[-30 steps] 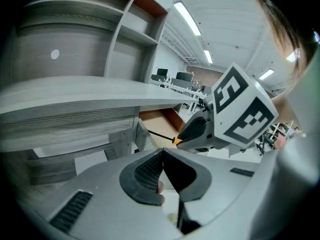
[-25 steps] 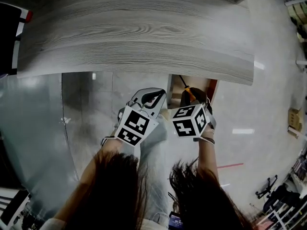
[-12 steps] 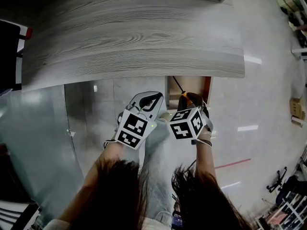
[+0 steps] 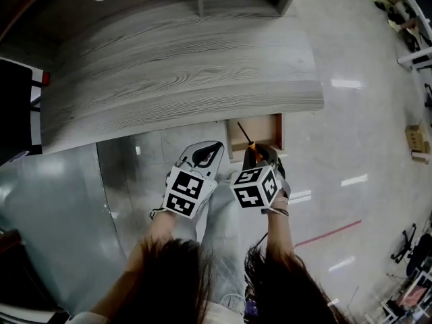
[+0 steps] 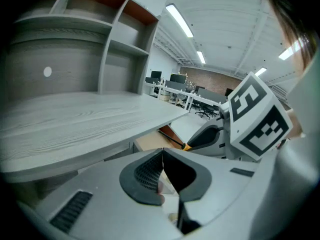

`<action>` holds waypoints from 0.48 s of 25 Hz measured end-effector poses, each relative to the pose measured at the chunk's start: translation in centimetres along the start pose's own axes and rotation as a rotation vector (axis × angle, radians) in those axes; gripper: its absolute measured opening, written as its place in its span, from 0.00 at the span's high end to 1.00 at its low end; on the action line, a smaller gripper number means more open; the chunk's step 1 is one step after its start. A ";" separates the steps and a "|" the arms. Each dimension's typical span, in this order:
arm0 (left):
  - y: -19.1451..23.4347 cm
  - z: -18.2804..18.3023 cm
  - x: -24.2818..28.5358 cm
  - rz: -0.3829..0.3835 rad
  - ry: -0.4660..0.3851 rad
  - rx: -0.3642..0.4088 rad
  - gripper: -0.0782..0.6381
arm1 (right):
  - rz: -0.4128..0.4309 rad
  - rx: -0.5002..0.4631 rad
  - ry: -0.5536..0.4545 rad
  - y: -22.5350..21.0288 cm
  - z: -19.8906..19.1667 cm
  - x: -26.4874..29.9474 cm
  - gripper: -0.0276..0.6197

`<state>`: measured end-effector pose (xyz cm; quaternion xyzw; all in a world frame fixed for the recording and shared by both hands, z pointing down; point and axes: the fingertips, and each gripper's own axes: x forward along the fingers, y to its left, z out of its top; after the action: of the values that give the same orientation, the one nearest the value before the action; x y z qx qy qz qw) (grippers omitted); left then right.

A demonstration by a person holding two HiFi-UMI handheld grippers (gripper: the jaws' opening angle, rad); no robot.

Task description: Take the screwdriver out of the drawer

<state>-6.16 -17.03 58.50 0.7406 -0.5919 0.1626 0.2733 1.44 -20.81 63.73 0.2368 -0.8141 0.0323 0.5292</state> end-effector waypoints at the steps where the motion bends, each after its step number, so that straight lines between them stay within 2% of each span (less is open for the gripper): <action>1: -0.2 0.3 -0.2 -0.003 -0.003 0.002 0.87 | -0.006 0.013 -0.007 -0.1 0.2 -0.5 0.82; 12: -2.1 5.3 -2.3 -0.052 -0.029 0.028 0.87 | -0.091 0.167 -0.093 -2.2 2.5 -6.2 0.82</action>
<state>-5.11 -18.06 52.50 0.7618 -0.5741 0.1527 0.2584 2.29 -21.33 56.72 0.3181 -0.8207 0.0648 0.4702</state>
